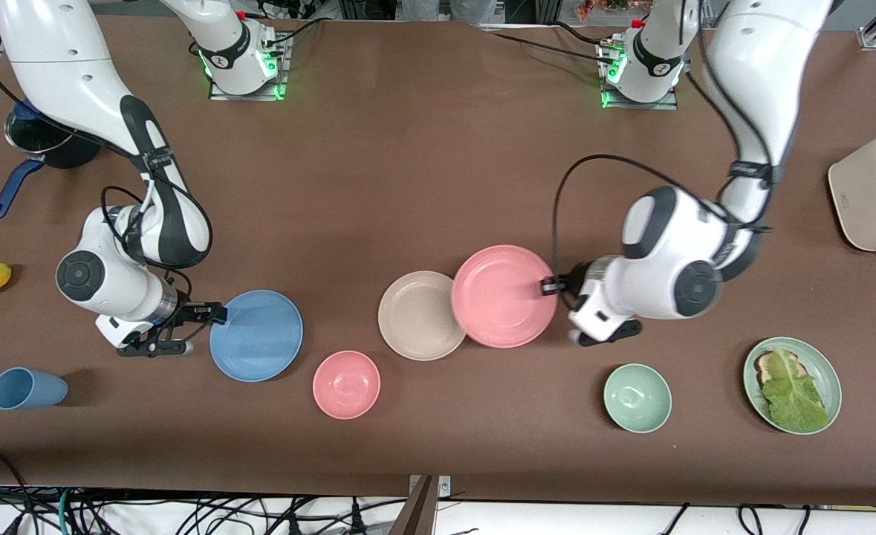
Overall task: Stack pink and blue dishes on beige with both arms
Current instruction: 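Move the pink plate onto beige while the right gripper reaches the blue plate, then release the pink plate while the right gripper grasps the blue plate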
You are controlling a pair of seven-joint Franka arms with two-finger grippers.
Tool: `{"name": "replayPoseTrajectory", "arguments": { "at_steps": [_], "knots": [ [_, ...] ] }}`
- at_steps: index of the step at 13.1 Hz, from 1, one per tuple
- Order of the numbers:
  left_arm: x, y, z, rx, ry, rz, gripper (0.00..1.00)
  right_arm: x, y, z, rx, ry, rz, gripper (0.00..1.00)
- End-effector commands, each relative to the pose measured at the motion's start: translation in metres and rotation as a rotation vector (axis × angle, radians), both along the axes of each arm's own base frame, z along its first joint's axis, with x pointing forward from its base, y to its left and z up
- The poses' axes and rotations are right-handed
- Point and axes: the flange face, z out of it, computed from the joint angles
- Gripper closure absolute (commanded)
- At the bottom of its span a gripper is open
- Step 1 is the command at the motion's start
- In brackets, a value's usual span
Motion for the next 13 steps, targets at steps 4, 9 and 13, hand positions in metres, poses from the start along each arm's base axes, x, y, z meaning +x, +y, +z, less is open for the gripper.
{"name": "replayPoseTrajectory", "arguments": {
  "at_steps": [4, 9, 13],
  "knots": [
    [-0.005, -0.097, -0.043, -0.045, -0.128, 0.156, 1.0, 0.007, 0.0, -0.018, 0.024, -0.032, 0.003, 0.53],
    [-0.002, -0.098, -0.056, -0.048, -0.148, 0.172, 0.04, 0.008, 0.005, -0.015, 0.028, -0.033, 0.007, 1.0],
    [0.017, -0.041, -0.031, 0.022, -0.124, 0.185, 0.0, 0.025, 0.015, 0.026, 0.036, 0.008, 0.027, 1.0]
  ]
}}
